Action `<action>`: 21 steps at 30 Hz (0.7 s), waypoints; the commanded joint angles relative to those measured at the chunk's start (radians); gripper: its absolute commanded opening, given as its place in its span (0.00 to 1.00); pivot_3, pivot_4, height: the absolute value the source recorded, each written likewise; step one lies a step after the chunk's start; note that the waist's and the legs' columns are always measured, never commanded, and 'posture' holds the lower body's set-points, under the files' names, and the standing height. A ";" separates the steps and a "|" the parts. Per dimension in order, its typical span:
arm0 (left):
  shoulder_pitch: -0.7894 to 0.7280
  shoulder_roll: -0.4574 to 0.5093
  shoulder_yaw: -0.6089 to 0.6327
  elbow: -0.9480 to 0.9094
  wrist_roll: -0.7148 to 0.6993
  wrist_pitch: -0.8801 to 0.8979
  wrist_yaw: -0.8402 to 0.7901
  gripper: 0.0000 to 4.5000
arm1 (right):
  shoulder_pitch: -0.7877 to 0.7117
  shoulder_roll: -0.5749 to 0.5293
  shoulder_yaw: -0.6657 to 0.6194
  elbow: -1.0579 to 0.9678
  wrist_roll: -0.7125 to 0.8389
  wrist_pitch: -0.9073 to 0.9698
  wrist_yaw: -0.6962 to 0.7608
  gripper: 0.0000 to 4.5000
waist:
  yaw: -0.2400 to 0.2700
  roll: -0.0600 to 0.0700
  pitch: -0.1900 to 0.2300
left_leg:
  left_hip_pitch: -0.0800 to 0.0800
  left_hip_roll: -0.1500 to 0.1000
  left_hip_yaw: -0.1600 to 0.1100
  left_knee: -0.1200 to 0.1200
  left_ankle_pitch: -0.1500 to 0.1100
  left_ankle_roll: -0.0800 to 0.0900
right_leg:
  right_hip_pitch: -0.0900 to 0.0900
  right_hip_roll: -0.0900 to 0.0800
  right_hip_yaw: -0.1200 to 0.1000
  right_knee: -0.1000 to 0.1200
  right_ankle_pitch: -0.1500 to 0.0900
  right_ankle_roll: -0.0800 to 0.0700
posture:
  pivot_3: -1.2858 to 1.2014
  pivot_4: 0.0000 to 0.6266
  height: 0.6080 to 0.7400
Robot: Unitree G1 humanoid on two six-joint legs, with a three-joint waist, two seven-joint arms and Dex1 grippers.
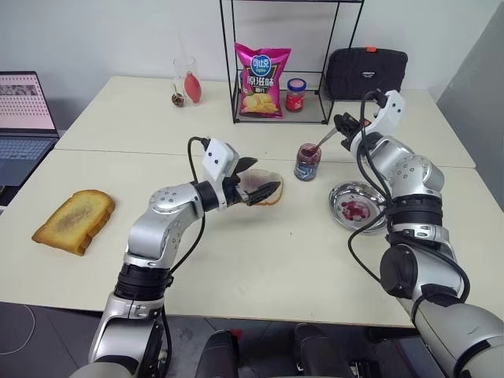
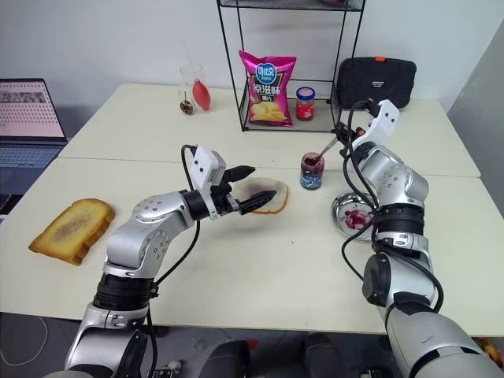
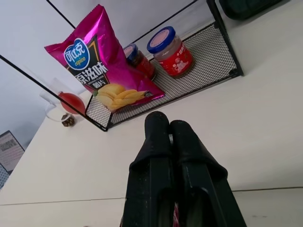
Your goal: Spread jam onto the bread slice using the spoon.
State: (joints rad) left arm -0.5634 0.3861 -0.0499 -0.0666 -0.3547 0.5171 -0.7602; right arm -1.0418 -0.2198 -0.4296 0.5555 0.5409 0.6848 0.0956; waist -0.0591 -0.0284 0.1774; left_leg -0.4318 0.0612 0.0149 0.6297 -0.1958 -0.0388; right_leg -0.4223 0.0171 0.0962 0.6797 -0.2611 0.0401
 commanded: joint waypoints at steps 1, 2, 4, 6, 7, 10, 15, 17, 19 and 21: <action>-0.030 0.002 0.002 -0.005 -0.005 -0.025 -0.013 1.00 | -0.018 -0.009 -0.042 -0.050 0.045 0.001 -0.021 0.01 | 0.000 0.000 0.000 | 0.000 0.000 0.000 0.000 0.000 0.000 | 0.000 0.000 0.000 0.000 0.000 0.000 | 0.52 0.24 1.00; -0.031 0.001 0.001 -0.004 -0.004 -0.026 -0.013 1.00 | -0.023 -0.004 -0.064 -0.047 0.064 0.007 -0.035 0.01 | 0.000 0.000 0.000 | 0.000 0.000 0.000 0.000 0.000 0.000 | 0.000 0.000 0.000 0.000 0.000 0.000 | 0.52 0.24 1.00; -0.032 0.003 0.000 -0.001 -0.003 -0.028 -0.016 1.00 | -0.030 0.003 -0.089 -0.042 0.088 0.014 -0.053 0.01 | 0.000 0.000 0.000 | 0.000 0.000 0.000 0.000 0.000 0.000 | 0.000 0.000 0.000 0.000 0.000 0.000 | 0.52 0.24 1.00; -0.034 0.003 0.000 0.000 -0.002 -0.028 -0.018 1.00 | -0.031 0.003 -0.096 -0.041 0.099 0.021 -0.060 0.01 | 0.000 0.000 0.000 | 0.000 0.000 0.000 0.000 0.000 0.000 | 0.000 0.000 0.000 0.000 0.000 0.000 | 0.52 0.24 1.00; -0.034 0.004 0.001 0.002 -0.001 -0.029 -0.019 1.00 | -0.030 0.001 -0.096 -0.041 0.102 0.023 -0.061 0.01 | 0.000 0.000 0.000 | 0.000 0.000 0.000 0.000 0.000 0.000 | 0.000 0.000 0.000 0.000 0.000 0.000 | 0.52 0.24 1.00; -0.033 0.007 0.002 0.002 -0.001 -0.030 -0.021 1.00 | -0.029 0.000 -0.105 -0.036 0.110 0.024 -0.071 0.01 | -0.001 0.000 0.000 | 0.000 0.000 0.000 0.000 0.000 0.000 | 0.000 0.000 0.000 0.000 0.000 0.000 | 0.52 0.24 1.00; -0.033 0.014 0.004 0.003 -0.001 -0.029 -0.025 1.00 | -0.028 -0.007 -0.110 -0.031 0.120 0.023 -0.082 0.01 | 0.000 0.000 0.000 | 0.000 0.000 0.000 0.000 0.000 0.000 | 0.000 0.000 0.000 0.000 0.000 0.000 | 0.52 0.24 1.00; -0.033 0.017 0.004 0.003 0.000 -0.029 -0.026 1.00 | -0.025 -0.011 -0.103 -0.033 0.117 0.021 -0.080 0.01 | 0.000 0.000 0.000 | 0.000 0.000 0.000 0.000 0.000 0.000 | 0.000 0.000 0.000 0.000 0.000 0.000 | 0.52 0.24 1.00; -0.033 0.020 0.003 0.003 0.000 -0.028 -0.029 1.00 | -0.021 -0.013 -0.100 -0.040 0.118 0.025 -0.080 0.01 | 0.000 0.000 0.000 | 0.000 0.000 0.000 0.000 0.000 0.000 | 0.000 0.000 0.000 0.000 0.000 0.000 | 0.52 0.24 1.00; -0.034 0.023 0.002 0.003 0.000 -0.028 -0.032 1.00 | -0.015 -0.015 -0.099 -0.054 0.123 0.032 -0.082 0.01 | 0.000 0.000 0.000 | 0.000 0.000 0.000 0.000 0.000 0.000 | 0.000 0.000 0.000 0.000 0.000 0.000 | 0.52 0.24 1.00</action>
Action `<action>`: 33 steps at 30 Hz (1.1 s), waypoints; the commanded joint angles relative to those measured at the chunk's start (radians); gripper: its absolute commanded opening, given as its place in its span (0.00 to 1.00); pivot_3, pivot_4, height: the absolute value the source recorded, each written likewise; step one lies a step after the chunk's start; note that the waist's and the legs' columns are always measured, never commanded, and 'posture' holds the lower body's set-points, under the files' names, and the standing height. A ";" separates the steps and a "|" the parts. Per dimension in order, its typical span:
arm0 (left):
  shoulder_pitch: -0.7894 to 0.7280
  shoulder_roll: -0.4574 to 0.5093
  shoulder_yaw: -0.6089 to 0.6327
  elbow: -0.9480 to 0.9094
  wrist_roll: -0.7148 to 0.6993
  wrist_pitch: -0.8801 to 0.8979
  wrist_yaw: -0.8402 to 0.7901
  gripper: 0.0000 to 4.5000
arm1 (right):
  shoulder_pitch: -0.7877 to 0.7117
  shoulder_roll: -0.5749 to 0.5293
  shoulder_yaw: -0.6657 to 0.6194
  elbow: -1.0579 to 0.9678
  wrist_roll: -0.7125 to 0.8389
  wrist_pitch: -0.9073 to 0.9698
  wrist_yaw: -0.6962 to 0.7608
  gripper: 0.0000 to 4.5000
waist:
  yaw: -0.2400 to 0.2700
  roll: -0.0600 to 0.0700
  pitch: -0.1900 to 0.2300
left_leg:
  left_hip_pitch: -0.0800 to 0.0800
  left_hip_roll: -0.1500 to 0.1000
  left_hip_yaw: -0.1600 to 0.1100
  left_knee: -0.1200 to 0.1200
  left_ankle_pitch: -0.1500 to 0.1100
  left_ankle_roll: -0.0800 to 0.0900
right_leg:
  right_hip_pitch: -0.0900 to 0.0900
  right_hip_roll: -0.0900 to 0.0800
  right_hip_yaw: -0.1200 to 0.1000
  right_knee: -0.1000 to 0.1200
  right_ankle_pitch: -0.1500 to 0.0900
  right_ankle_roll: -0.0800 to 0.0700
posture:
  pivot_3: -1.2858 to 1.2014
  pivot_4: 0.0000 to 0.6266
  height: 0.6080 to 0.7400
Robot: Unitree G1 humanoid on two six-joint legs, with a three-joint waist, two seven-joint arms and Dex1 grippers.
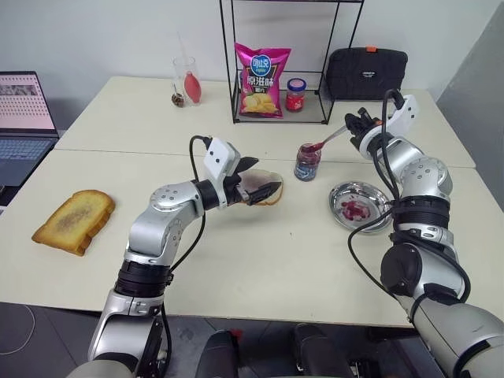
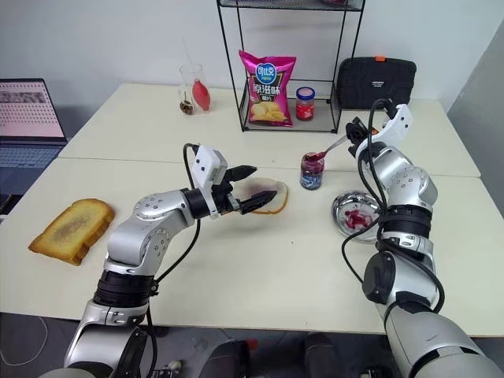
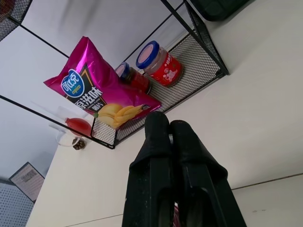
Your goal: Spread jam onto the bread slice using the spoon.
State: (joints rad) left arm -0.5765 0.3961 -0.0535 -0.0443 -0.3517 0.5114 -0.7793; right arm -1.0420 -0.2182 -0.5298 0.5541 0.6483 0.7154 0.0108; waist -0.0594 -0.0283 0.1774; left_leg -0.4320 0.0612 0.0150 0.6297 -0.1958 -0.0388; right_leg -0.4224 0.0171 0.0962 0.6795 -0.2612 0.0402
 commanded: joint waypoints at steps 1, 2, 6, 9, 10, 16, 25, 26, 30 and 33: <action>-0.021 0.015 0.004 -0.018 -0.002 -0.023 -0.015 1.00 | -0.012 -0.017 0.000 -0.060 0.019 0.006 0.000 0.01 | 0.000 0.000 0.000 | 0.000 0.000 0.000 0.000 0.000 0.000 | 0.000 0.000 0.000 0.000 0.000 0.000 | 0.52 0.24 1.00; -0.021 0.016 0.003 -0.017 -0.002 -0.023 -0.017 1.00 | -0.010 -0.017 0.000 -0.063 0.020 0.007 -0.002 0.01 | 0.000 0.000 0.000 | 0.000 0.000 0.000 0.000 0.000 0.000 | 0.000 0.000 0.000 0.000 0.000 0.000 | 0.52 0.24 1.00; -0.039 0.014 -0.003 0.001 0.001 -0.030 -0.032 1.00 | 0.007 -0.011 -0.011 -0.110 0.036 0.026 -0.020 0.01 | 0.000 0.000 0.000 | 0.000 0.000 0.000 0.000 0.000 0.000 | 0.000 0.000 0.000 0.000 0.000 0.000 | 0.52 0.24 1.00; -0.063 0.011 -0.006 0.028 0.002 -0.044 -0.050 1.00 | 0.023 -0.005 -0.032 -0.154 0.056 0.037 -0.049 0.01 | 0.001 0.000 0.000 | 0.000 0.000 0.000 0.000 0.000 0.000 | 0.000 0.000 0.000 0.000 0.000 0.000 | 0.52 0.24 1.00; -0.069 0.012 -0.006 0.035 0.002 -0.049 -0.054 1.00 | 0.027 -0.003 -0.038 -0.166 0.063 0.040 -0.058 0.01 | 0.001 0.000 0.000 | 0.000 0.000 0.000 0.000 0.000 0.000 | 0.000 0.000 0.000 0.000 0.000 0.000 | 0.52 0.24 1.00; -0.092 0.011 -0.007 0.063 0.000 -0.067 -0.076 1.00 | 0.036 0.012 -0.061 -0.215 0.106 0.054 -0.104 0.01 | -0.001 0.000 0.000 | 0.000 0.000 0.000 0.000 0.000 0.000 | 0.000 0.000 0.000 0.000 0.000 0.000 | 0.52 0.24 1.00; 0.036 0.084 0.069 -0.074 -0.038 -0.005 -0.061 1.00 | 0.013 0.155 0.025 -0.379 0.169 0.089 -0.170 0.01 | -0.011 0.000 0.000 | 0.000 0.001 0.000 -0.001 0.000 0.000 | -0.001 0.000 0.000 0.000 0.000 0.000 | 0.52 0.24 1.00; 0.074 0.104 0.084 -0.107 -0.038 0.007 -0.052 1.00 | 0.015 0.173 0.061 -0.391 0.156 0.088 -0.156 0.01 | -0.021 0.000 0.000 | 0.000 0.001 0.000 -0.001 0.000 0.000 | -0.001 0.000 0.000 0.000 0.000 0.000 | 0.52 0.24 1.00; 0.229 0.145 0.166 -0.226 -0.065 0.040 0.000 1.00 | 0.032 0.213 0.202 -0.384 0.076 0.047 -0.087 0.01 | -0.029 0.001 0.001 | -0.001 0.002 -0.001 -0.002 0.000 0.000 | -0.002 0.001 -0.001 0.001 0.000 0.000 | 0.52 0.24 1.00; 0.335 0.152 0.217 -0.302 -0.075 0.043 0.037 1.00 | 0.035 0.241 0.273 -0.343 0.020 -0.002 -0.045 0.01 | -0.025 0.001 0.001 | -0.001 0.001 0.000 -0.002 0.000 0.000 | -0.002 0.000 0.000 0.000 0.000 0.000 | 0.52 0.24 1.00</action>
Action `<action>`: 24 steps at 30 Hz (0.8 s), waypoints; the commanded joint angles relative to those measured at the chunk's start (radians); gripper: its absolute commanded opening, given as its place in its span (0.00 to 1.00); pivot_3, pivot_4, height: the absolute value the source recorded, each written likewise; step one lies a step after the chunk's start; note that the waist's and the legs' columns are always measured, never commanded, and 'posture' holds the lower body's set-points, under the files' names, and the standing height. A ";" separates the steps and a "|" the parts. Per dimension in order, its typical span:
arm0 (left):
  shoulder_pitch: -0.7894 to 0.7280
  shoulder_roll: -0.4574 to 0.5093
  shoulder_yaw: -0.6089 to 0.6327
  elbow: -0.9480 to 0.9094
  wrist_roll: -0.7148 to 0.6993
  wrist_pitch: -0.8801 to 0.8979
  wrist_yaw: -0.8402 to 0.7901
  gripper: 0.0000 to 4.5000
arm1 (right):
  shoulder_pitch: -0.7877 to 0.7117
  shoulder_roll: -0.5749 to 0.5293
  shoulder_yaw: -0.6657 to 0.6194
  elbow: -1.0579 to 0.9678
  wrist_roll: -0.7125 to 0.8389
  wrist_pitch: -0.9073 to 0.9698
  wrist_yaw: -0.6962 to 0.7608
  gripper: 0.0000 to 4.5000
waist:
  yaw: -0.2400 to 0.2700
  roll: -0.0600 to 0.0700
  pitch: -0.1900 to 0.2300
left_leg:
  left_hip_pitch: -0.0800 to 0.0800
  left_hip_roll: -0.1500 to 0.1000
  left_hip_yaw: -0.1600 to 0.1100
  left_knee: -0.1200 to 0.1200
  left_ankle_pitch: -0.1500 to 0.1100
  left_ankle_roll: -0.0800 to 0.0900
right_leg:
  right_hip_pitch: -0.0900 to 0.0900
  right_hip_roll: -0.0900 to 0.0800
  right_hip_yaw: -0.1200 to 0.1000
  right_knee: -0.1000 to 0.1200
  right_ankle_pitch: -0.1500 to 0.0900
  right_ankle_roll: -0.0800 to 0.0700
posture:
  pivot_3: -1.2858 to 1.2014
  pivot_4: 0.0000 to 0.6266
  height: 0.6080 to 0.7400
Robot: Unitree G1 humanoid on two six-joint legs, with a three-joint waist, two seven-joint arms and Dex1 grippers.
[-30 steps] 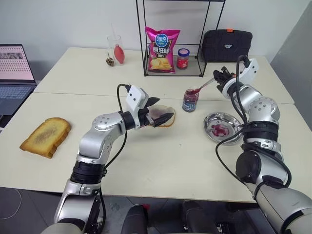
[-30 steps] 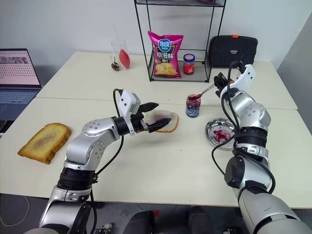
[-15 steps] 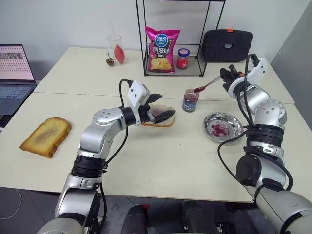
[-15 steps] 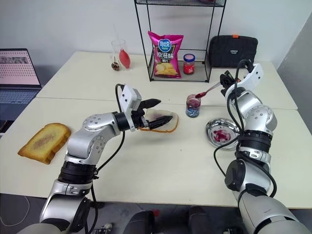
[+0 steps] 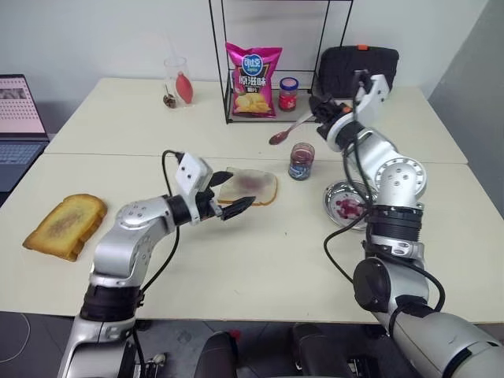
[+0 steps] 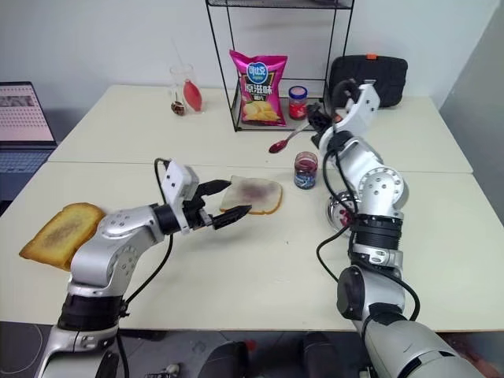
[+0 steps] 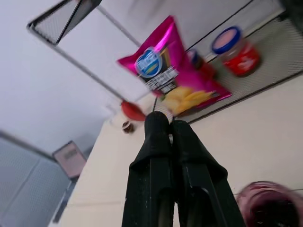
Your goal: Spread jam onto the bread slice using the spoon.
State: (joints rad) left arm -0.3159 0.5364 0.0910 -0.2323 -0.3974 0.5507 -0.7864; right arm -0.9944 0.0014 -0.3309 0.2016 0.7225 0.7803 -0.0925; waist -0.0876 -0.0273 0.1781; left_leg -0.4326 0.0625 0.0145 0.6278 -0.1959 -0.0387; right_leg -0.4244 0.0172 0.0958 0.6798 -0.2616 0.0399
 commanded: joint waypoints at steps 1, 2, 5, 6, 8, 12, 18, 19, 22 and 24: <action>0.103 0.007 0.088 -0.137 -0.035 0.006 0.061 1.00 | -0.014 0.031 0.094 0.029 -0.073 -0.086 0.073 0.01 | 0.002 -0.001 -0.001 | 0.000 0.000 0.000 0.000 0.000 0.000 | 0.000 0.000 -0.001 0.000 0.000 0.000 | 0.52 0.24 1.00; 0.123 0.004 0.098 -0.154 -0.040 0.009 0.073 1.00 | -0.016 0.038 0.108 0.043 -0.089 -0.101 0.085 0.01 | 0.002 -0.001 0.000 | 0.000 0.000 0.000 0.001 0.000 0.000 | 0.000 0.000 0.000 -0.001 0.000 0.000 | 0.52 0.24 1.00; 0.227 -0.030 0.113 -0.212 -0.023 -0.016 0.141 1.00 | -0.037 0.066 0.221 0.188 -0.214 -0.241 0.178 0.01 | 0.005 -0.002 -0.001 | 0.000 0.000 0.000 0.001 0.000 0.000 | 0.001 -0.001 -0.001 -0.001 0.000 0.000 | 0.52 0.24 1.00; 0.247 -0.040 0.115 -0.226 -0.023 -0.018 0.158 1.00 | -0.043 0.075 0.239 0.227 -0.239 -0.274 0.197 0.01 | 0.004 -0.002 -0.001 | 0.000 0.000 0.001 0.001 0.000 0.000 | 0.001 -0.001 0.000 -0.001 0.000 0.000 | 0.52 0.24 1.00; 0.269 -0.045 0.115 -0.250 -0.026 -0.017 0.174 1.00 | -0.049 0.083 0.257 0.274 -0.272 -0.316 0.225 0.01 | 0.004 -0.002 0.000 | 0.000 0.000 0.001 0.001 0.000 0.000 | 0.001 -0.001 0.000 -0.001 0.000 0.000 | 0.52 0.24 1.00; 0.291 -0.044 0.132 -0.281 -0.039 -0.008 0.201 1.00 | -0.043 0.092 0.289 0.315 -0.324 -0.364 0.266 0.01 | 0.006 -0.002 0.000 | 0.000 0.000 0.000 0.001 0.000 0.000 | 0.001 -0.001 -0.001 -0.001 0.000 0.000 | 0.52 0.24 1.00; 0.295 -0.036 0.135 -0.281 -0.048 -0.009 0.211 1.00 | -0.011 0.079 0.316 0.323 -0.392 -0.401 0.298 0.01 | 0.004 -0.002 0.000 | 0.000 0.000 0.000 0.001 0.000 0.000 | 0.001 -0.001 -0.001 -0.001 0.000 0.000 | 0.52 0.24 1.00; 0.293 -0.035 0.135 -0.280 -0.050 -0.009 0.212 1.00 | -0.009 0.078 0.313 0.323 -0.398 -0.403 0.299 0.01 | 0.004 -0.002 0.000 | 0.000 0.000 0.000 0.001 0.000 0.000 | 0.001 -0.001 -0.001 -0.001 0.000 -0.001 | 0.52 0.24 1.00; 0.274 -0.031 0.127 -0.265 -0.052 -0.011 0.207 1.00 | 0.007 0.065 0.314 0.323 -0.424 -0.413 0.301 0.01 | 0.004 -0.002 0.000 | 0.000 0.000 0.000 0.001 0.000 0.000 | 0.001 -0.001 -0.001 -0.001 0.000 -0.001 | 0.52 0.24 1.00; 0.253 -0.026 0.117 -0.246 -0.051 -0.015 0.199 1.00 | 0.025 0.053 0.321 0.314 -0.445 -0.417 0.300 0.01 | 0.005 -0.002 0.000 | 0.000 0.000 0.000 0.001 0.000 0.000 | 0.001 -0.001 -0.001 -0.001 0.000 -0.001 | 0.52 0.24 1.00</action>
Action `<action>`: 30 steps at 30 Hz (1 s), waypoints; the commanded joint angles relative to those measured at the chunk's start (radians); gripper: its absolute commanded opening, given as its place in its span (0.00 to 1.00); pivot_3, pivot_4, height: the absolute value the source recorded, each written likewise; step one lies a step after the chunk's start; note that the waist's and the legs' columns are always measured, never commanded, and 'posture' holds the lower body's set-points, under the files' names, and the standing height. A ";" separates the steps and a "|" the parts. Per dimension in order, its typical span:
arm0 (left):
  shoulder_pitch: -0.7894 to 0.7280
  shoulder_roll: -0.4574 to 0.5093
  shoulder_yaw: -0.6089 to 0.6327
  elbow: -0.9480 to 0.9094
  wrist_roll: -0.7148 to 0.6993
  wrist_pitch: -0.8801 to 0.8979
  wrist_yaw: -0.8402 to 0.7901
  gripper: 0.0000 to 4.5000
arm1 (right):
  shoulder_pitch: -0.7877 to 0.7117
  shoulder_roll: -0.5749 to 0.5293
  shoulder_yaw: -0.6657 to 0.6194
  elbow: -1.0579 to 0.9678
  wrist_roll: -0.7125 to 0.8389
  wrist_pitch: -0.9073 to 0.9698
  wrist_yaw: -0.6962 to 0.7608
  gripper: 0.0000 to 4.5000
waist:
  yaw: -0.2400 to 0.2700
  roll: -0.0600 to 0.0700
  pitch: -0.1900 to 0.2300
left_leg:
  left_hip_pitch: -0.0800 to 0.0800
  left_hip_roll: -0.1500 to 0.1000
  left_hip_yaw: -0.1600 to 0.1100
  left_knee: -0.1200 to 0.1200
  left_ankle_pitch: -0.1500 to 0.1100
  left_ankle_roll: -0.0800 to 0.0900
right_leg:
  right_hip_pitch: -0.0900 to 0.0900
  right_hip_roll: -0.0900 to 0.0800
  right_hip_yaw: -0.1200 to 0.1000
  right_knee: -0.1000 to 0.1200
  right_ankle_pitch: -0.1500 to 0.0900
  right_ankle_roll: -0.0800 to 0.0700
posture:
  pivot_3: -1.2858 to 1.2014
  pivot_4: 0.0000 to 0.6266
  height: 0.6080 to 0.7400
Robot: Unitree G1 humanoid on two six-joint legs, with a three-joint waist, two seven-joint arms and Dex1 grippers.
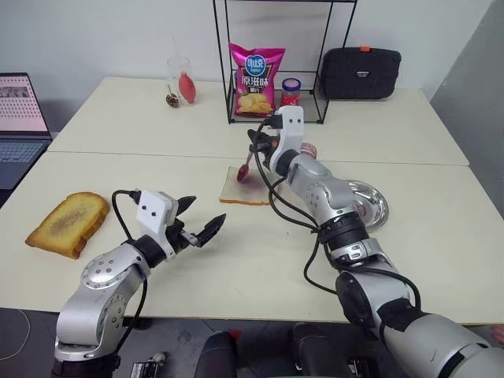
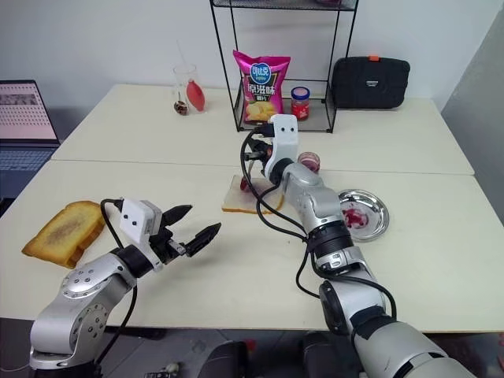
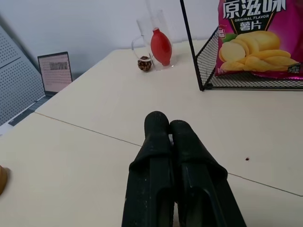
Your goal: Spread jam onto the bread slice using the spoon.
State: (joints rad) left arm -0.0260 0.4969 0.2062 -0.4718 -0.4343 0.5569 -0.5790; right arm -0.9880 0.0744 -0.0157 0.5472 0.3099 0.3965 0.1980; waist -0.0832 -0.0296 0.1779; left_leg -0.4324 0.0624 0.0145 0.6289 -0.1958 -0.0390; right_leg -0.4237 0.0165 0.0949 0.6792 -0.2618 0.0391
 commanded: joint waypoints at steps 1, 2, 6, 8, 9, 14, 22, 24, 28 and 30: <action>-0.044 0.015 -0.002 0.002 -0.013 -0.023 -0.012 1.00 | 0.026 -0.024 0.010 -0.036 -0.042 -0.034 0.010 0.01 | 0.001 0.000 0.000 | 0.000 0.000 0.000 0.000 0.000 0.000 | 0.000 0.000 0.000 0.000 0.000 0.000 | 0.52 0.24 1.00; -0.051 0.017 -0.005 0.009 -0.013 -0.024 -0.015 1.00 | 0.032 -0.027 0.012 -0.040 -0.049 -0.034 0.011 0.01 | 0.001 0.000 0.000 | 0.000 0.000 0.000 0.000 0.000 0.000 | 0.000 0.000 0.000 0.000 0.000 0.000 | 0.52 0.24 1.00; -0.080 0.020 -0.015 0.033 -0.010 -0.027 -0.026 1.00 | 0.063 -0.048 0.020 -0.078 -0.073 -0.027 0.014 0.01 | 0.000 0.000 0.000 | 0.000 0.000 0.000 0.000 0.000 0.000 | 0.000 0.000 0.000 0.000 0.000 0.000 | 0.52 0.24 1.00; -0.092 0.020 -0.017 0.044 -0.009 -0.028 -0.032 1.00 | 0.077 -0.059 0.017 -0.102 -0.078 -0.017 0.014 0.01 | 0.000 0.000 0.000 | 0.000 0.000 0.000 0.000 0.000 0.000 | 0.000 0.000 0.000 0.000 0.000 0.000 | 0.52 0.24 1.00; -0.098 0.020 -0.020 0.050 -0.009 -0.029 -0.035 1.00 | 0.087 -0.072 0.014 -0.124 -0.079 -0.006 0.014 0.01 | 0.001 0.000 0.000 | 0.000 0.000 0.000 0.000 0.000 0.000 | 0.000 0.000 0.000 0.000 0.000 0.000 | 0.52 0.24 1.00; -0.110 0.021 -0.030 0.068 -0.008 -0.035 -0.048 1.00 | 0.117 -0.132 0.005 -0.220 -0.078 0.046 0.016 0.01 | 0.006 0.000 0.000 | 0.000 -0.001 0.000 0.000 0.000 0.000 | 0.001 -0.001 0.000 0.000 0.000 0.000 | 0.52 0.24 1.00; -0.123 0.028 -0.032 0.088 -0.008 -0.044 -0.061 1.00 | 0.103 -0.149 -0.037 -0.316 -0.030 0.141 -0.005 0.01 | -0.001 0.000 0.000 | 0.000 0.000 0.000 0.000 0.000 0.000 | 0.000 0.000 0.000 0.000 0.000 0.000 | 0.52 0.24 1.00; -0.125 0.031 -0.029 0.092 -0.010 -0.045 -0.065 1.00 | 0.082 -0.117 -0.073 -0.321 0.013 0.175 -0.027 0.01 | -0.003 0.000 0.000 | 0.000 0.000 0.001 0.000 0.000 0.000 | 0.000 0.000 0.001 0.000 0.000 0.000 | 0.52 0.24 1.00; -0.119 0.038 -0.024 0.083 -0.018 -0.037 -0.070 1.00 | 0.035 -0.018 -0.182 -0.290 0.133 0.250 -0.094 0.01 | -0.004 0.000 0.000 | 0.000 0.000 0.000 0.000 0.000 0.000 | 0.000 0.000 0.001 0.001 0.000 0.000 | 0.52 0.24 1.00; -0.110 0.043 -0.020 0.073 -0.026 -0.030 -0.074 1.00 | 0.013 0.030 -0.236 -0.260 0.183 0.272 -0.134 0.01 | -0.003 0.000 0.000 | 0.000 0.000 0.000 0.000 0.000 0.000 | 0.000 0.001 0.001 0.001 0.000 0.000 | 0.52 0.24 1.00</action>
State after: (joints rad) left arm -0.1371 0.5254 0.1639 -0.3690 -0.4397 0.5354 -0.6462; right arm -0.9374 0.0852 -0.2101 0.2920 0.4342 0.6573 0.0936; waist -0.0867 -0.0298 0.1777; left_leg -0.4323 0.0628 0.0146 0.6288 -0.1958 -0.0390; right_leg -0.4241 0.0170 0.0954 0.6799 -0.2620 0.0388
